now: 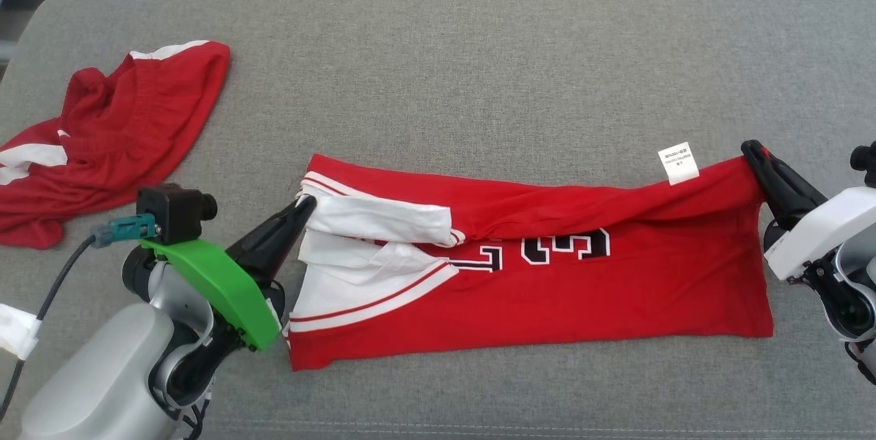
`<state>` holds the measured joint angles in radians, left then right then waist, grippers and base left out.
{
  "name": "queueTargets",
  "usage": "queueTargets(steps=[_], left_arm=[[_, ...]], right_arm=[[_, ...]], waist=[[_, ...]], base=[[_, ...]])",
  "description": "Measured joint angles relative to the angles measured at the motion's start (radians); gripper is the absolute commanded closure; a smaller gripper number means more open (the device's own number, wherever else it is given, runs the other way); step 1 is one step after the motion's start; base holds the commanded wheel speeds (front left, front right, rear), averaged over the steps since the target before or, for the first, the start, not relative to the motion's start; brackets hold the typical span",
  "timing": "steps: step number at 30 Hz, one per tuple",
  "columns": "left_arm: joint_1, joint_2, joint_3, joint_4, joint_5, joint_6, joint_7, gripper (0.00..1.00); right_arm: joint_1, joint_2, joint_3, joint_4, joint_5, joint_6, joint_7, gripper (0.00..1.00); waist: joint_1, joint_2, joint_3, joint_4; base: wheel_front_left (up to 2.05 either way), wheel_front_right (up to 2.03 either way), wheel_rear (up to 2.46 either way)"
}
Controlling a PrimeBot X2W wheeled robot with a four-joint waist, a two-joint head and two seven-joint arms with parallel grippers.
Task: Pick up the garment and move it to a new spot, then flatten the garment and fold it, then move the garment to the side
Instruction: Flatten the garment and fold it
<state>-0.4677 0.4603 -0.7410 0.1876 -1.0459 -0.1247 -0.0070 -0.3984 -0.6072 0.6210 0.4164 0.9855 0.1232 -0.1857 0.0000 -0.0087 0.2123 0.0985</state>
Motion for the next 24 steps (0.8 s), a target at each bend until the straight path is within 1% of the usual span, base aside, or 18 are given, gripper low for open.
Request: queueTargets(steps=[6,15,24], left_arm=[[0.037,0.006,-0.007,-0.039,-0.009,0.0,-0.013,1.0],[0.085,0.031,-0.032,-0.041,-0.017,0.0,-0.017,1.0],[0.113,0.03,-0.073,-0.044,-0.023,0.0,-0.007,1.0]], right_arm=[[0.031,-0.015,0.012,0.021,0.02,0.0,-0.007,1.0],[0.039,-0.029,0.065,0.043,0.026,0.0,-0.007,1.0],[0.036,-0.04,0.105,0.078,-0.014,0.0,-0.007,1.0]], waist=[[0.0,0.0,-0.001,0.002],[0.0,0.0,0.003,0.008],[0.0,0.0,0.011,0.009]], base=[[0.0,0.0,0.0],[0.0,0.0,0.0],[0.0,0.0,0.0]])
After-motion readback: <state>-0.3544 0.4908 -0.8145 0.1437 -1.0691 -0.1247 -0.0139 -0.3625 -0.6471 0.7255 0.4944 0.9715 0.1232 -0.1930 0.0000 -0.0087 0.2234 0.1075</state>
